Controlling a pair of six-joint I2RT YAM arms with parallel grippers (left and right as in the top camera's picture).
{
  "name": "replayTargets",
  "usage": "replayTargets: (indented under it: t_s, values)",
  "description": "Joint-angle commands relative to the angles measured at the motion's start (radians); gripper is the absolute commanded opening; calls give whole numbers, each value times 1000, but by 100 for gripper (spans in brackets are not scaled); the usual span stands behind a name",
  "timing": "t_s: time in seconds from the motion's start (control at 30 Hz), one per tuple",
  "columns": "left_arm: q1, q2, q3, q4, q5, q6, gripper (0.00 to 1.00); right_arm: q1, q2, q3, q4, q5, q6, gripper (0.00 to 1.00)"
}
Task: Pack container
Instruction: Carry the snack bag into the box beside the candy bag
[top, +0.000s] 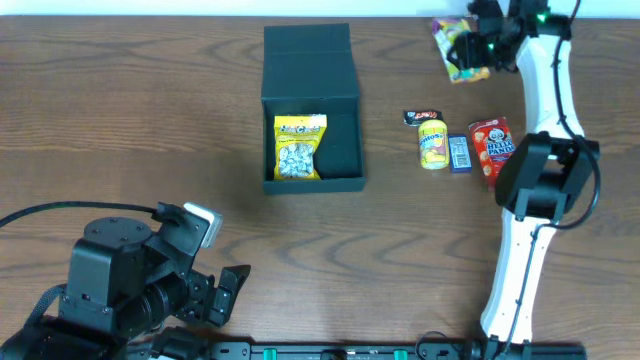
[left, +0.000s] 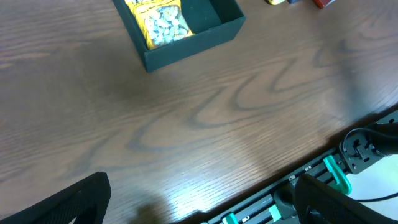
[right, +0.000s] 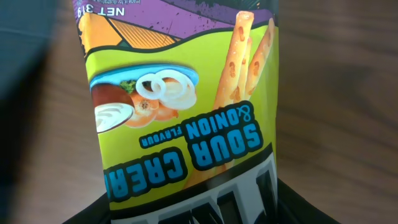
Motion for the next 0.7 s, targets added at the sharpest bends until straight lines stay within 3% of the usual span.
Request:
replayTargets:
  t_s: [0.0,0.17,0.4,0.67]
  values:
    - [2,-3,0,0,3,18,95,70,-95,55,-50,-58,60,53]
    - [2,-3,0,0,3,18,95,185,-156,61,-157,-56,103,52]
    - [2,-3,0,0,3,18,95,362,-175,60,-281,-31,273,50]
    - [2,-3,0,0,3,18,95,568,-172,59,-418,351,536,51]
